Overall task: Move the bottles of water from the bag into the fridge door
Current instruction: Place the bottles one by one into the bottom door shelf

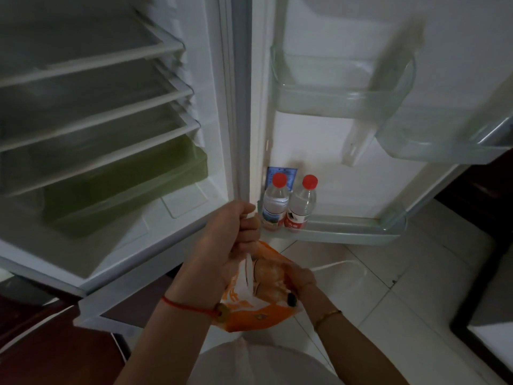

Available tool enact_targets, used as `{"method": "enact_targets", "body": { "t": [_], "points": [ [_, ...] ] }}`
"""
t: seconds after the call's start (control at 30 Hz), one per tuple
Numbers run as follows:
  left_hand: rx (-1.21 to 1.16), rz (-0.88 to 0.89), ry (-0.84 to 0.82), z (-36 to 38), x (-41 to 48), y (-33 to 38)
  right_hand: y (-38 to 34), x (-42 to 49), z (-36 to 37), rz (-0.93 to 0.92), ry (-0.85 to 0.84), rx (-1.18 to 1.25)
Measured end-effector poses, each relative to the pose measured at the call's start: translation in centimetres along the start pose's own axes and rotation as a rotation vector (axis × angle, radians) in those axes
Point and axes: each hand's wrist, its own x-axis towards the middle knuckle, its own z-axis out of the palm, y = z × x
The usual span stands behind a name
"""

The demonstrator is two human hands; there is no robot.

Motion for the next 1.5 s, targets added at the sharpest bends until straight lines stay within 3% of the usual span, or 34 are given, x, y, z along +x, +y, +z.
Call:
{"method": "enact_targets", "body": {
  "t": [0.17,0.33,0.5,0.93,1.37,1.5],
  "points": [
    [-0.002,0.025,0.002,-0.9,0.1,0.6,-2.2,-3.6,0.8,-0.017,0.094,0.094],
    [-0.051,0.024,0.030,-2.4,0.6,0.8,-3.7,-7.5,1.0,-0.252,0.192,-0.105],
    [-0.054,0.033,0.005,-2.1,1.2,0.6,-4.6,-10.2,-1.0,-0.435,0.286,-0.117],
    [-0.031,0.081,0.021,5.2,2.3,-1.4,-7.5,-13.1,-12.4,-0.899,0.422,-0.445],
    [-0.068,0.120,0.111,7.4,2.2,-3.7,-11.4,-14.2,-20.8,-1.400,0.584,-0.178],
    [-0.082,0.113,0.136,8.0,2.6,-4.2,-12.9,-12.0,-20.7,-1.422,0.596,-0.201]
  ]
}}
